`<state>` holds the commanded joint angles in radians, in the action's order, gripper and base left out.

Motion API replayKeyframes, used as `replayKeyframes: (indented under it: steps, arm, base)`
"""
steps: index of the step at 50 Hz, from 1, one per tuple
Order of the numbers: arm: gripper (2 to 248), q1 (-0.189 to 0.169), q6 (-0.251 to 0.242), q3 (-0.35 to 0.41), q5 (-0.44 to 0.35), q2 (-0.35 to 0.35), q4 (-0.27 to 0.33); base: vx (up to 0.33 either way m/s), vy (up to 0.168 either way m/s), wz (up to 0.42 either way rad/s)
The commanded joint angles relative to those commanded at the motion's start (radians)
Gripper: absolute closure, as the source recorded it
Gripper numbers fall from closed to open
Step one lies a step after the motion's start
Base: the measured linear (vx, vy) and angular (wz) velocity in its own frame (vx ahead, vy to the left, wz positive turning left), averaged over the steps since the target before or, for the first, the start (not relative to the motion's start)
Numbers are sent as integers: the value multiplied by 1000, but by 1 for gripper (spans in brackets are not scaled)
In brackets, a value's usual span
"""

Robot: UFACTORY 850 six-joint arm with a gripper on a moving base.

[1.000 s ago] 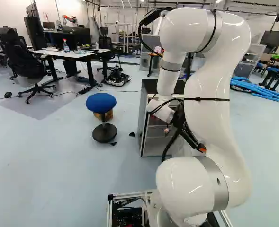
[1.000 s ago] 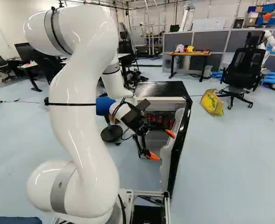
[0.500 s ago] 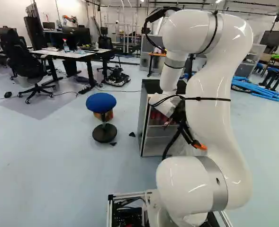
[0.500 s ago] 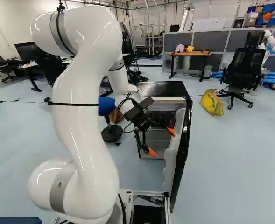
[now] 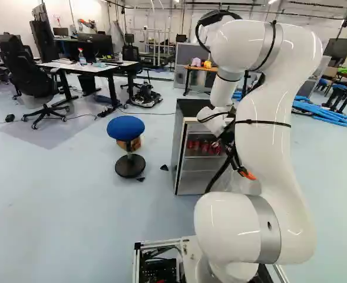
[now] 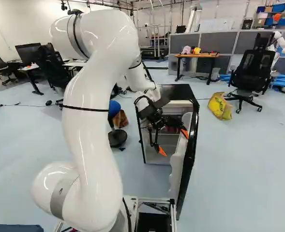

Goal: Grab a drink from the fridge

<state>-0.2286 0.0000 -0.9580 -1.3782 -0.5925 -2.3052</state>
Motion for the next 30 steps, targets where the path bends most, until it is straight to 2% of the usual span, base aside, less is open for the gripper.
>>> replayKeyframes:
  steps: [30]
  arm:
    - [3, -148, 0, -178, 0, -62, 16]
  base:
    - [0, 0, 0]
